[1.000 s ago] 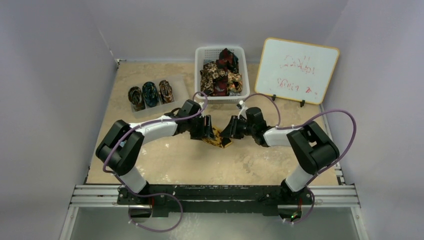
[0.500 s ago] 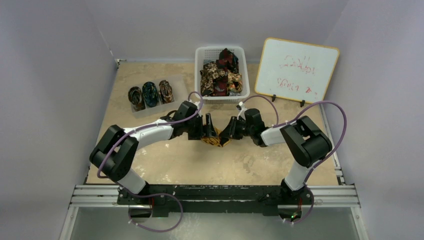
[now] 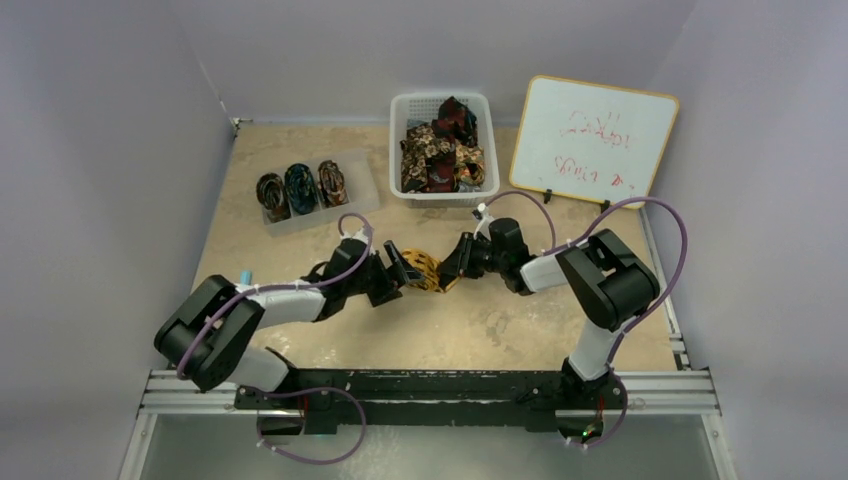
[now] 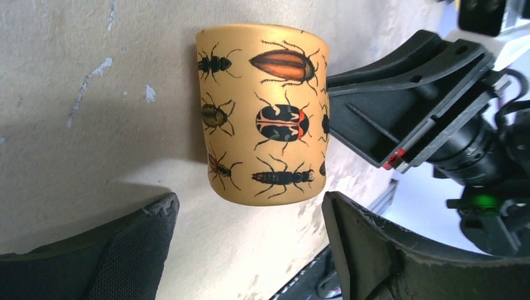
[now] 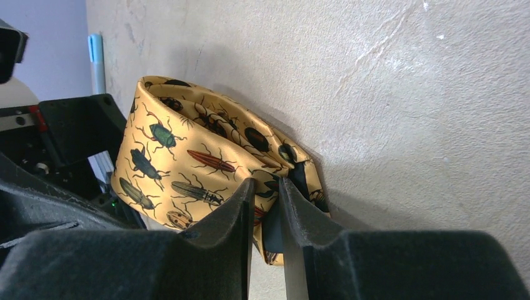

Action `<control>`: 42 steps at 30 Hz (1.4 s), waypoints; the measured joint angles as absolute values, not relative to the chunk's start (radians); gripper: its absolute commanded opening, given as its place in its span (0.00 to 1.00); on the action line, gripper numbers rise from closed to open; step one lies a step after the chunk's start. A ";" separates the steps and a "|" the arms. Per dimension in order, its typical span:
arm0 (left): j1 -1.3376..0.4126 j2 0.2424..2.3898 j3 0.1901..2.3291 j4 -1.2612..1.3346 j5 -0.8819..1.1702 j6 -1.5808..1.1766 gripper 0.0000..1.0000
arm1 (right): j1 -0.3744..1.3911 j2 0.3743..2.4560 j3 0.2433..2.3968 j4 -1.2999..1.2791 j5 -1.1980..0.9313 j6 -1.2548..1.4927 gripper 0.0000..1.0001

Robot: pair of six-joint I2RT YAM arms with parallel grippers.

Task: Roll the ties
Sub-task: Pick up the tie at the center of the board.

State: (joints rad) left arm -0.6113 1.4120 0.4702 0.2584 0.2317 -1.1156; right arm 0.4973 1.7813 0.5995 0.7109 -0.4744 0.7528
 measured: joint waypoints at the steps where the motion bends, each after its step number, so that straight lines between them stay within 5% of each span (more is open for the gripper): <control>1: -0.611 1.417 0.450 0.310 0.231 -1.144 0.85 | 0.497 1.781 0.599 0.712 -0.475 0.753 0.24; 21: -0.667 1.824 0.310 1.220 0.188 -1.411 0.88 | 0.497 1.794 0.580 0.764 -0.489 0.768 0.23; 37: -0.688 1.789 0.398 0.980 0.120 -1.377 0.39 | 0.496 1.782 0.534 0.815 -0.494 0.786 0.23; 42: -0.690 1.737 0.434 0.830 0.102 -1.335 0.33 | 0.496 1.755 0.527 0.778 -0.518 0.785 0.33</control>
